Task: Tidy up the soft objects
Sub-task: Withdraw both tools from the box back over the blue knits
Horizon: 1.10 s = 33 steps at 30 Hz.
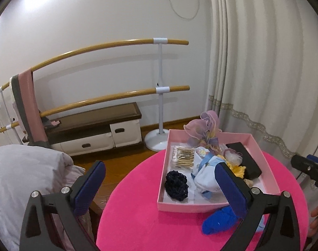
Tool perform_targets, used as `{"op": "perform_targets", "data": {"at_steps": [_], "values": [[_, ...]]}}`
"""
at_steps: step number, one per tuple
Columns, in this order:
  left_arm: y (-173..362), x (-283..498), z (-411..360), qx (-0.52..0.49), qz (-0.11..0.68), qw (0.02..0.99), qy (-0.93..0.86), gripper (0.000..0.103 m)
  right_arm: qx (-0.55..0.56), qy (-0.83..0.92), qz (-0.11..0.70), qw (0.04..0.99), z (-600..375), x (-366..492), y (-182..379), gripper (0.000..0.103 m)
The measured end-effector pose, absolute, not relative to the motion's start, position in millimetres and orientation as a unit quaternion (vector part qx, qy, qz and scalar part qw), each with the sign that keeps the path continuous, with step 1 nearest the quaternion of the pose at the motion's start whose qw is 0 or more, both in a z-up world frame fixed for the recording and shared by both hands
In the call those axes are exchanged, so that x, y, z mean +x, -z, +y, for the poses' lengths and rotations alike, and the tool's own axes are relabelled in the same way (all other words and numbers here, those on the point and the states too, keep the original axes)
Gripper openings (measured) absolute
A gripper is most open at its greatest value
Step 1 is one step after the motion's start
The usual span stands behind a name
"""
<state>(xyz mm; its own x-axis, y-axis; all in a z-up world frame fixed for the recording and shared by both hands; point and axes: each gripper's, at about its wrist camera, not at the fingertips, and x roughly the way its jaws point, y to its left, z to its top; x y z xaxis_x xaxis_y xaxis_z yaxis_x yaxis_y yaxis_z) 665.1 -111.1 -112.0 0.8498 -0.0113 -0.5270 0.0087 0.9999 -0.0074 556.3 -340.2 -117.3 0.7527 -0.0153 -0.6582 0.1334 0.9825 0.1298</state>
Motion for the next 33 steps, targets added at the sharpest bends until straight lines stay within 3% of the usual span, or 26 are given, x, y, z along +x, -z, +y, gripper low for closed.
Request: {"op": "perform_targets", "data": {"at_steps": [17, 33], "values": [[76, 522, -124, 0.001, 0.228, 0.973, 0.032, 0.103, 0.036, 0.086, 0.258, 0.962, -299, 440, 56, 0.103], [69, 435, -114, -0.011, 0.219, 0.975, 0.042, 0.103, 0.015, 0.103, 0.218, 0.971, -273, 371, 51, 0.103]]}}
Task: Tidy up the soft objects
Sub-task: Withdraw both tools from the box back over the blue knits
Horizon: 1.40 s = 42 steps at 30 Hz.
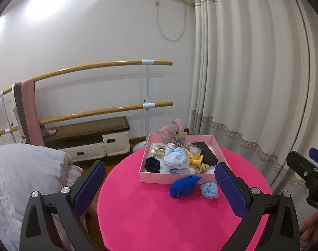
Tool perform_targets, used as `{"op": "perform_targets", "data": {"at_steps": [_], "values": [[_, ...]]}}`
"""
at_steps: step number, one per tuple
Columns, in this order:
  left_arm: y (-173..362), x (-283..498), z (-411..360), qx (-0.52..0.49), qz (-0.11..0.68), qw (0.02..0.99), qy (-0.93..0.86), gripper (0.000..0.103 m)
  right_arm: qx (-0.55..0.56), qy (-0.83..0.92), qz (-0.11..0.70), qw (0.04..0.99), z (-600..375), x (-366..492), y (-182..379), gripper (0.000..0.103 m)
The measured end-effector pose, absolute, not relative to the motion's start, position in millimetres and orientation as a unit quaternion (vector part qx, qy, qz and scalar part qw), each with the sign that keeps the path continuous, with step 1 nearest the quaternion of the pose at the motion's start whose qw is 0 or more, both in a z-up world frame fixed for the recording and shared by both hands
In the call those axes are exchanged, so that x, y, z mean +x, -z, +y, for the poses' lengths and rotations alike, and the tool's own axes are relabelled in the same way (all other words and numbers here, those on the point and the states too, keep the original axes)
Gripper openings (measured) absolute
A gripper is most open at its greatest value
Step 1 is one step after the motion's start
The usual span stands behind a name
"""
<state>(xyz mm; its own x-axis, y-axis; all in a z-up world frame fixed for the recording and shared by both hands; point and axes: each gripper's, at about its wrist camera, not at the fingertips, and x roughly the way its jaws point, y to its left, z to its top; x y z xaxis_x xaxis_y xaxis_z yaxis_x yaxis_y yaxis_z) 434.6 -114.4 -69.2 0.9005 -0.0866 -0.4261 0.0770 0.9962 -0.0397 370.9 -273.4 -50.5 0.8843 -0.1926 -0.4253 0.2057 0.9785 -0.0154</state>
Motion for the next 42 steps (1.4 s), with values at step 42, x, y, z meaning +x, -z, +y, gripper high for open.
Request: {"op": "perform_targets", "data": {"at_steps": [42], "values": [[88, 442, -116, -0.015, 0.269, 0.962, 0.038, 0.103, 0.024, 0.107, 0.245, 0.963, -285, 379, 67, 0.103]]}}
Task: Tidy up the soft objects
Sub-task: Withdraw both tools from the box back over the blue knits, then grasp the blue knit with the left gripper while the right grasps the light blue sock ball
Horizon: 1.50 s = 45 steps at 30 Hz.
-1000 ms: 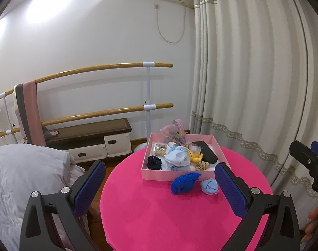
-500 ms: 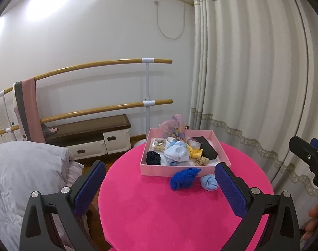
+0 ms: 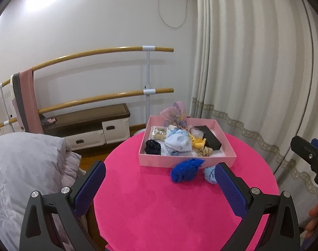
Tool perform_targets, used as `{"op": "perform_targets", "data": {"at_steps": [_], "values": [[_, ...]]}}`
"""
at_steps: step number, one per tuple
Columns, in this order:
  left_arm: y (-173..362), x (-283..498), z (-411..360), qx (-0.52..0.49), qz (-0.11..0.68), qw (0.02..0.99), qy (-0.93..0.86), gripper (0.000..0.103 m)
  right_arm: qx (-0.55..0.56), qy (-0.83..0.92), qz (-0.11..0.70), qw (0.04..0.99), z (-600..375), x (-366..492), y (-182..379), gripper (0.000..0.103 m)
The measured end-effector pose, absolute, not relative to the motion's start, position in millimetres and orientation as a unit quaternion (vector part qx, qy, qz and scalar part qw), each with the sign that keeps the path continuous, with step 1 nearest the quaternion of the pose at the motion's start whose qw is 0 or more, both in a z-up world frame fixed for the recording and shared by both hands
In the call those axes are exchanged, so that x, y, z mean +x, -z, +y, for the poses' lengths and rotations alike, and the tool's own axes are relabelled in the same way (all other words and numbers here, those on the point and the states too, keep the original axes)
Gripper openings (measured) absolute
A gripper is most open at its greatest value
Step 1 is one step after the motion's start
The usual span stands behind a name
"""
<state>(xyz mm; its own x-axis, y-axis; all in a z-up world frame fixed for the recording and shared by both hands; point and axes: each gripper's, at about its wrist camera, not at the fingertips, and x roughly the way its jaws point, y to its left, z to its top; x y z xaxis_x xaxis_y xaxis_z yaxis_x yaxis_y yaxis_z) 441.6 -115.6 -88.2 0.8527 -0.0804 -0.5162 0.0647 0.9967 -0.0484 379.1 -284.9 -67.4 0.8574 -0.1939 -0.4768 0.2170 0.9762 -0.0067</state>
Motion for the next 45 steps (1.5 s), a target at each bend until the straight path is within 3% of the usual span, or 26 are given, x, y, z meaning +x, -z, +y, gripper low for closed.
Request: {"op": "perform_targets", "data": {"at_steps": [32, 34, 38, 40, 42, 44, 45], "values": [[236, 653, -165, 0.033, 0.424, 0.901, 0.088, 0.103, 0.057, 0.075, 0.431, 0.897, -332, 503, 204, 0.103], [244, 664, -169, 0.038, 0.426, 0.899, 0.092, 0.103, 0.065, 0.065, 0.439, 0.893, -334, 511, 210, 0.102], [255, 679, -175, 0.04, 0.425, 0.899, 0.098, 0.103, 0.077, 0.048, 0.453, 0.887, -337, 526, 220, 0.086], [259, 686, -177, 0.033, 0.425, 0.898, 0.109, 0.098, 0.079, 0.038, 0.46, 0.883, -336, 534, 225, 0.083], [262, 689, -179, 0.025, 0.432, 0.893, 0.122, 0.076, 0.082, 0.026, 0.466, 0.881, -334, 542, 229, 0.082], [268, 693, -180, 0.021, 0.443, 0.886, 0.137, 0.059, 0.083, 0.011, 0.473, 0.877, -331, 549, 234, 0.075], [269, 693, -180, 0.022, 0.442, 0.886, 0.138, 0.056, 0.086, 0.002, 0.477, 0.875, -330, 552, 237, 0.072]]}}
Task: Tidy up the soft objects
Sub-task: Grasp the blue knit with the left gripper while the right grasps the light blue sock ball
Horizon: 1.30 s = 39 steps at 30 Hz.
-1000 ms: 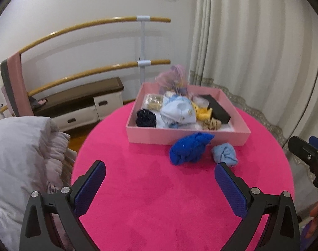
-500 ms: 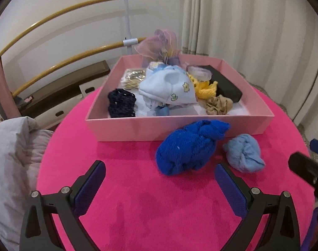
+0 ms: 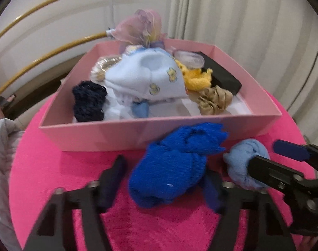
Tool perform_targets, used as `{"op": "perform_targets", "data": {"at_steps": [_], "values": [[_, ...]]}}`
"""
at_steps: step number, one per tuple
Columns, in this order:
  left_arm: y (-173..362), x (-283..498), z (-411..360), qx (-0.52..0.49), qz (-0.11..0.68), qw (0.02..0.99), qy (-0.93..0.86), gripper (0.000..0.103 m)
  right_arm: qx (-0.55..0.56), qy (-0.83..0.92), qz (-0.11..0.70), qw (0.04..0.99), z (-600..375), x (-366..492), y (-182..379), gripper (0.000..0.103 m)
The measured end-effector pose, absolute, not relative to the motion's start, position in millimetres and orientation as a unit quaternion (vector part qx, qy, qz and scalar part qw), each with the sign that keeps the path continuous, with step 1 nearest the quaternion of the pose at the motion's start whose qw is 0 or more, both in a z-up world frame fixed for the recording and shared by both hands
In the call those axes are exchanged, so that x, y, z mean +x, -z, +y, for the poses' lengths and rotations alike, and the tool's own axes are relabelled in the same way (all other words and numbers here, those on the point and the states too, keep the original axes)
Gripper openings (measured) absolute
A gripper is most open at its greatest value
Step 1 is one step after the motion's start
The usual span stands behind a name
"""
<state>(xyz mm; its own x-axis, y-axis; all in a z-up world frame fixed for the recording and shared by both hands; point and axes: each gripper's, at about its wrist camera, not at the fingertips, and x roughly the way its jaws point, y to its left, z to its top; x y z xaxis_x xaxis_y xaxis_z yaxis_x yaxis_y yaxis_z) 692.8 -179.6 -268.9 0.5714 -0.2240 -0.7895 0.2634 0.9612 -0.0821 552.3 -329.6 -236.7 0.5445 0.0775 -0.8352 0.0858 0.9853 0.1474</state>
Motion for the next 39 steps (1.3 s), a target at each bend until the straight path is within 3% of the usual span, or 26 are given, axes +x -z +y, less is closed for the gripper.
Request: {"op": "perform_targets", "data": {"at_steps": [3, 6, 10, 12, 39], "values": [[268, 688, -176, 0.026, 0.43, 0.893, 0.133, 0.043, 0.093, -0.016, 0.486, 0.869, -327, 559, 244, 0.066], [269, 684, -173, 0.033, 0.427, 0.894, 0.129, 0.04, 0.093, -0.034, 0.493, 0.864, -320, 563, 250, 0.056], [266, 673, -167, 0.041, 0.423, 0.897, 0.118, 0.04, 0.088, -0.039, 0.497, 0.862, -313, 566, 255, 0.052], [264, 672, -164, 0.04, 0.423, 0.898, 0.113, 0.039, 0.095, -0.046, 0.494, 0.863, -312, 567, 255, 0.035], [200, 580, -142, 0.029, 0.386, 0.918, 0.091, 0.036, 0.071, 0.004, 0.442, 0.894, -310, 481, 206, 0.033]]}}
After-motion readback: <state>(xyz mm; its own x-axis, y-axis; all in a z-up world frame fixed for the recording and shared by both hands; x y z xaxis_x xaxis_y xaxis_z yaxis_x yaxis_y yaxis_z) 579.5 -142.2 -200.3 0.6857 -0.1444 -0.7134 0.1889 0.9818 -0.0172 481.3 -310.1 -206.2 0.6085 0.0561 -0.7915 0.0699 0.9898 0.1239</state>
